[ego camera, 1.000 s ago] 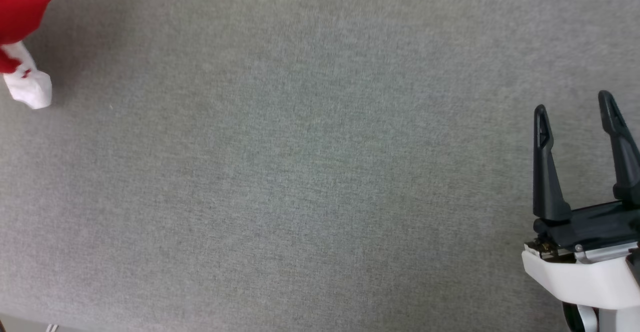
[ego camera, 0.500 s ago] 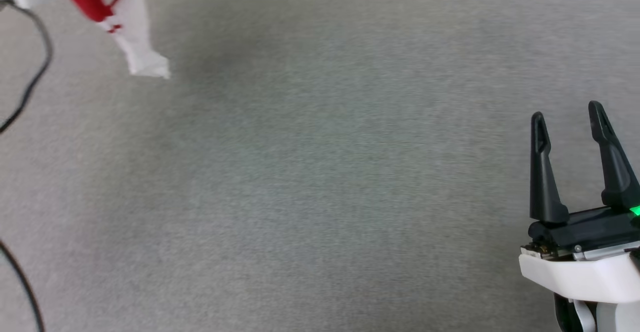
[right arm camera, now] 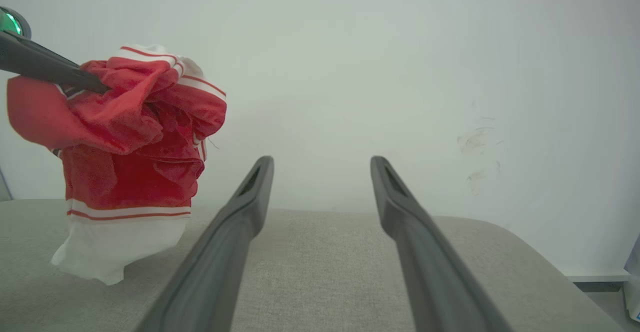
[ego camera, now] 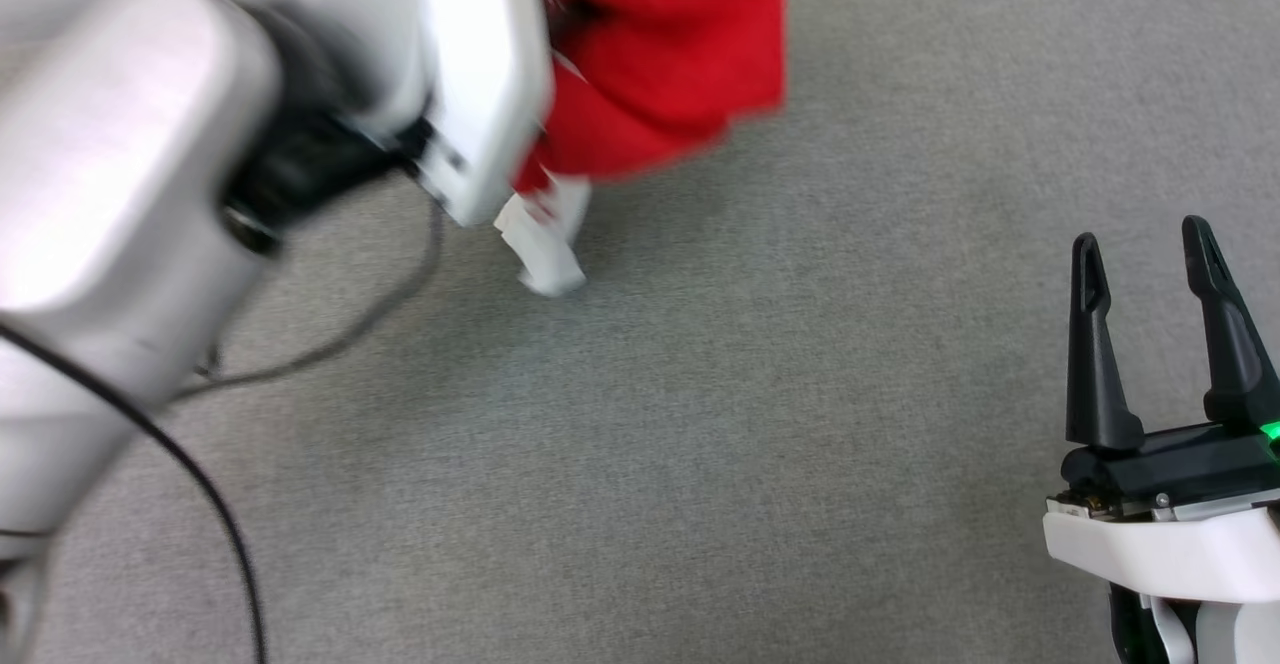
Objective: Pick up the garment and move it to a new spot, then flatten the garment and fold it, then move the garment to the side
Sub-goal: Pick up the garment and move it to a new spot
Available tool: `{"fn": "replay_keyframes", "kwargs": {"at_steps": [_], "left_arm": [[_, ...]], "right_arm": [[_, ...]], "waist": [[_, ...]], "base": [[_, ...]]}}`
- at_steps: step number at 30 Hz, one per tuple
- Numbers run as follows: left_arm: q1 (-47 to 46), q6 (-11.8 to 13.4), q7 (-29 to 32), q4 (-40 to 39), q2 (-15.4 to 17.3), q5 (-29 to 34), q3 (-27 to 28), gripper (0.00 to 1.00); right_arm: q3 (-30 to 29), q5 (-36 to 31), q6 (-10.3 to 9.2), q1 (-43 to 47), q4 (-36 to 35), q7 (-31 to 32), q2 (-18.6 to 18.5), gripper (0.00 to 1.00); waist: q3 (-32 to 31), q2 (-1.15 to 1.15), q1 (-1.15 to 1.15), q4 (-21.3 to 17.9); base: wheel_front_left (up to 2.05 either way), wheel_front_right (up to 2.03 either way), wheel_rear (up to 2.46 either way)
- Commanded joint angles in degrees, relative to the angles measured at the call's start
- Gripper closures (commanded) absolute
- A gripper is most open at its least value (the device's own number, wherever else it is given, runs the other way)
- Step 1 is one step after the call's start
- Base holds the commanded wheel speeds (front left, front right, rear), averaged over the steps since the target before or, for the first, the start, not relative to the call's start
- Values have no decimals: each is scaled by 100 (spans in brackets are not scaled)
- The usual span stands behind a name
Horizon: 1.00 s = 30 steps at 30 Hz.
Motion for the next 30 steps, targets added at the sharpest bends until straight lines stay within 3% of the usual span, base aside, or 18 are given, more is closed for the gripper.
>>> {"fn": "replay_keyframes", "kwargs": {"at_steps": [1,16,23,24,25,30], "left_arm": [[159,3,-78,32,-105,2,-117,100],[1497,1,-1272,1889,-1748,-21,-2050,100],[1599,1,-1807,2445,-2109,-49,-2363,100],[1513,2,-1985,2509,-2131,-9,-2355,56],[1433,2,-2188,2571,-2152,35,-2329,0],[1298,16,-3265,2794,-2286,292,-2168,0]], "right_arm": [[2,35,-2,-41,19,-12,14,0],[-15,-41,-2,-183,67,-12,13,0],[-50,-45,-2,-176,119,-12,13,0],[-48,-52,-2,-149,138,-12,13,0],[-40,-59,-2,-125,153,-12,14,0],[-7,-89,-2,21,226,-12,13,0]], "waist": [[69,0,1,-100],[489,0,1,-279],[459,0,1,-236],[418,0,1,-219],[369,0,1,-200],[24,0,1,-88]], "base": [[0,0,0],[0,0,0],[0,0,0],[0,0,0],[0,0,0],[0,0,0]]}}
